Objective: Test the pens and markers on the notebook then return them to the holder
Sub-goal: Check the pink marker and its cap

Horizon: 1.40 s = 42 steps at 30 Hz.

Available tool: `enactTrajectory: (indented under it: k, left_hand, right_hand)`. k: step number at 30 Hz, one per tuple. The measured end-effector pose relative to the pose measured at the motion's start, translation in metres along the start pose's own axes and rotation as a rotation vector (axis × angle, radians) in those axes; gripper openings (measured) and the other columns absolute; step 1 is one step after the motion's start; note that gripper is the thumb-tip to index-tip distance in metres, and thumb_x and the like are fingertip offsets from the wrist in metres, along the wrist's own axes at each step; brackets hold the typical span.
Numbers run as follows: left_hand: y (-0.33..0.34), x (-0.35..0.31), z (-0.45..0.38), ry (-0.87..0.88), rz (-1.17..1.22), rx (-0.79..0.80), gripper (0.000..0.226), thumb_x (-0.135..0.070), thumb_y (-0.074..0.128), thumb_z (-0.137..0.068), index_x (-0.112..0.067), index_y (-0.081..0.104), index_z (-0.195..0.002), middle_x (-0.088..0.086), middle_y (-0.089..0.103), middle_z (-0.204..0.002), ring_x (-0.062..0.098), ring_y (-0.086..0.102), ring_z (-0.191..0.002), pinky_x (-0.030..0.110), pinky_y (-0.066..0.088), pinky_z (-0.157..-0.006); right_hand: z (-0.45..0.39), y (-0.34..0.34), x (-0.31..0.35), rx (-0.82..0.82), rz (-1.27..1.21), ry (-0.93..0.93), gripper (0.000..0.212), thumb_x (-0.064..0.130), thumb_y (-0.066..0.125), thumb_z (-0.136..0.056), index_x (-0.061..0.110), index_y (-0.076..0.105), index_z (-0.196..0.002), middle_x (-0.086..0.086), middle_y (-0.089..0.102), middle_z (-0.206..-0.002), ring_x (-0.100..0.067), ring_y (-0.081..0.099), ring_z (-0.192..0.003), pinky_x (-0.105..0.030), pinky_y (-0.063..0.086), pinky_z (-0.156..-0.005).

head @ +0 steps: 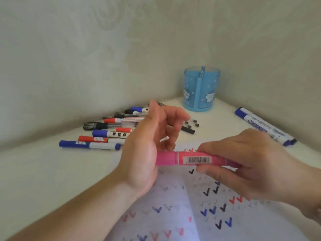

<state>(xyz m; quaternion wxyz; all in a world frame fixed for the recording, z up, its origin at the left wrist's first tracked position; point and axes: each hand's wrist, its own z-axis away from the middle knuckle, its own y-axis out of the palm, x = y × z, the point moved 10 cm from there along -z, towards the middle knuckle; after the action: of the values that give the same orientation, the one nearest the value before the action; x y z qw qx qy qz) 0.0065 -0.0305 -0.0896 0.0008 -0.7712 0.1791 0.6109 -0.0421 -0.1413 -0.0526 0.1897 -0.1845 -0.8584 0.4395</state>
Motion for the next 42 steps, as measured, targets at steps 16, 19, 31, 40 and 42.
enactTrajectory:
  k: [16,19,31,40,42]
  left_hand:
    - [0.017,-0.001,0.004,-0.043,0.031,0.106,0.05,-0.052,0.035,-0.091,-0.013,0.066,-0.084,-0.003,0.025,-0.064,0.011,0.021,-0.055,0.018,0.026,-0.049]
    - [0.02,0.0,0.005,-0.046,0.037,0.132,0.049,-0.051,0.035,-0.091,-0.013,0.065,-0.082,-0.003,0.026,-0.063,0.011,0.021,-0.054,0.018,0.025,-0.048]
    - [-0.038,-0.015,-0.027,0.14,-0.589,-0.06,0.031,-0.056,0.048,-0.087,-0.03,0.065,-0.085,-0.001,0.05,-0.07,0.011,0.046,-0.067,0.031,0.039,-0.069]
    - [-0.109,-0.016,-0.045,0.056,-1.298,-0.318,0.003,-0.027,0.067,-0.088,-0.027,0.065,-0.09,-0.009,0.052,-0.083,0.008,0.047,-0.076,0.029,0.034,-0.069]
    - [-0.11,-0.015,-0.045,0.053,-1.304,-0.323,0.004,-0.026,0.068,-0.088,-0.027,0.064,-0.088,-0.009,0.052,-0.082,0.008,0.046,-0.075,0.029,0.034,-0.069]
  right_hand:
    - [0.009,0.002,-0.003,-0.045,-0.23,0.1,0.025,0.037,0.064,-0.087,0.014,0.074,-0.085,0.0,0.046,-0.047,-0.014,0.034,-0.042,-0.019,0.028,-0.04]
    - [0.011,0.002,-0.004,-0.04,-0.273,0.125,0.024,0.036,0.064,-0.088,0.014,0.073,-0.083,0.003,0.044,-0.049,-0.012,0.033,-0.042,-0.016,0.027,-0.04]
    - [0.027,-0.019,-0.066,-0.093,0.449,0.46,0.04,0.053,0.041,-0.09,0.028,0.073,-0.095,0.008,0.053,-0.081,-0.019,0.047,-0.077,-0.029,0.036,-0.063]
    - [0.088,-0.041,-0.159,0.059,0.682,0.983,0.03,0.054,0.051,-0.087,0.036,0.065,-0.105,0.009,0.066,-0.092,-0.021,0.047,-0.091,-0.031,0.038,-0.07]
    - [0.092,-0.04,-0.162,0.041,0.71,0.995,0.032,0.052,0.053,-0.084,0.032,0.064,-0.107,0.008,0.067,-0.096,-0.023,0.05,-0.095,-0.031,0.044,-0.074]
